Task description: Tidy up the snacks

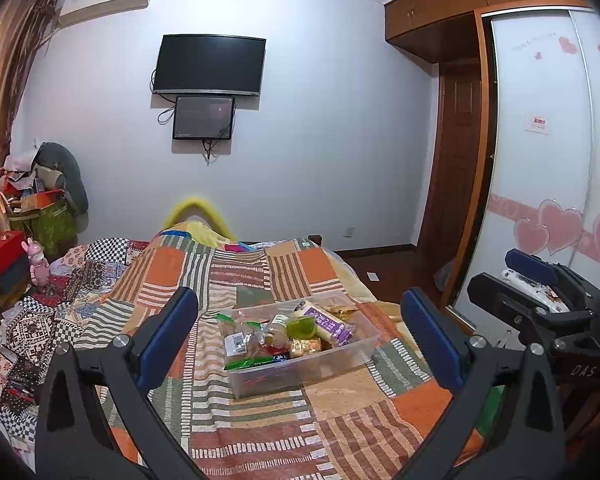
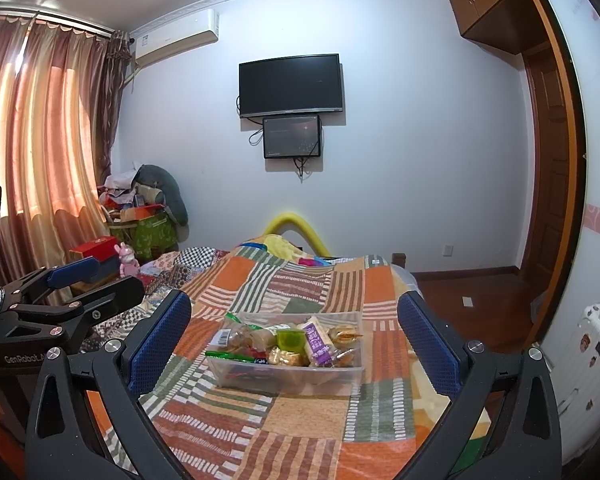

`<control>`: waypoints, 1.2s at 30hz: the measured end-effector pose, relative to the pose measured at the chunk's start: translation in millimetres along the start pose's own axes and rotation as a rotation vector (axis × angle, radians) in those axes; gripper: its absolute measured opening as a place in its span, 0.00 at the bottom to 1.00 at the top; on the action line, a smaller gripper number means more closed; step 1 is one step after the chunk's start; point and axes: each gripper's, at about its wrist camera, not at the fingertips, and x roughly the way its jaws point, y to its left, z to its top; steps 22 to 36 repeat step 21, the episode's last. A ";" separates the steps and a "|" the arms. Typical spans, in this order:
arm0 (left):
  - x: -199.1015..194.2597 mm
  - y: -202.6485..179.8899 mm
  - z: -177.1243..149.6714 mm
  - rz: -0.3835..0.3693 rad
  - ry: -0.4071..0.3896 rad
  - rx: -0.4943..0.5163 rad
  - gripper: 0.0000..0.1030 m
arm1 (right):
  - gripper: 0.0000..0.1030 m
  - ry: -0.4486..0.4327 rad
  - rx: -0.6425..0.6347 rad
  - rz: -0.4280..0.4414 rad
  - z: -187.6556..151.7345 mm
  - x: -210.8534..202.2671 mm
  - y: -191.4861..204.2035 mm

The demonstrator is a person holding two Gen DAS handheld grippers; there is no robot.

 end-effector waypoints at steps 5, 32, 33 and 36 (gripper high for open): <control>-0.7 -1.6 -0.5 -0.006 -0.002 0.006 1.00 | 1.00 0.000 0.001 0.001 0.7 0.0 0.3; 0.1 -4.6 -2.2 -0.016 0.010 0.009 1.00 | 1.00 0.003 0.004 0.003 0.3 0.4 0.3; 0.1 -4.6 -2.2 -0.016 0.010 0.009 1.00 | 1.00 0.003 0.004 0.003 0.3 0.4 0.3; 0.1 -4.6 -2.2 -0.016 0.010 0.009 1.00 | 1.00 0.003 0.004 0.003 0.3 0.4 0.3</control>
